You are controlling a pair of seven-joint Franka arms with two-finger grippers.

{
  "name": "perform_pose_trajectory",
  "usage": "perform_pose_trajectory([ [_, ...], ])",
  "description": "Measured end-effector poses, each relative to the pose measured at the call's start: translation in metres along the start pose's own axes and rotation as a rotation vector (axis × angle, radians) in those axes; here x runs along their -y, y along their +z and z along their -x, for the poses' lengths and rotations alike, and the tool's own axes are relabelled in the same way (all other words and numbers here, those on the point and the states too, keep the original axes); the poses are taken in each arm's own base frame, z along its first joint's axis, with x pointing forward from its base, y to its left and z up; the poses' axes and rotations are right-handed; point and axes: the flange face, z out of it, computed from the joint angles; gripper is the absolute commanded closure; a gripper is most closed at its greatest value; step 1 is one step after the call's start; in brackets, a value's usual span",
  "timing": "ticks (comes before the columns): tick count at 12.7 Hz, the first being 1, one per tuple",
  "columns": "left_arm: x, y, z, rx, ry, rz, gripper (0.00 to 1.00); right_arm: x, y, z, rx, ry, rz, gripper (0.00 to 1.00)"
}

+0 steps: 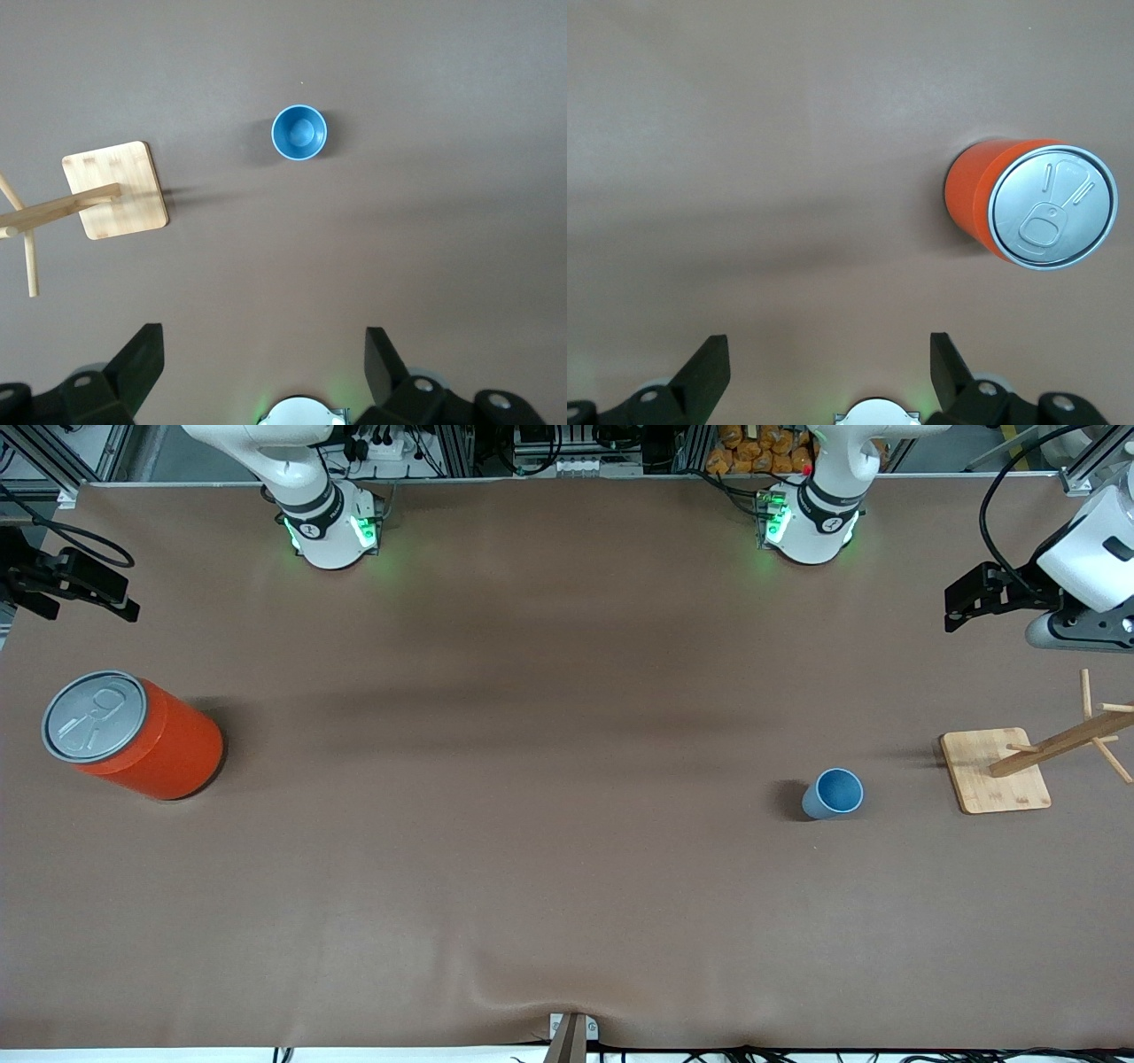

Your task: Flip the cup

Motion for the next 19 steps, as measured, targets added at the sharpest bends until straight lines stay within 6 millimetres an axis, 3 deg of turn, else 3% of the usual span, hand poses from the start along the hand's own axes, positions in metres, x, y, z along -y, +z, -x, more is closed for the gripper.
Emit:
perform_pose_trajectory([
  [5, 0.016, 0.004, -0.001, 0.008, 0.046, 0.003, 0.00, -0.002, 0.000, 0.000, 0.000, 0.002, 0.015, 0.00],
  [19, 0.023, -0.005, -0.006, -0.061, -0.062, 0.002, 0.00, -0.002, 0.001, 0.000, 0.002, 0.002, 0.019, 0.00],
])
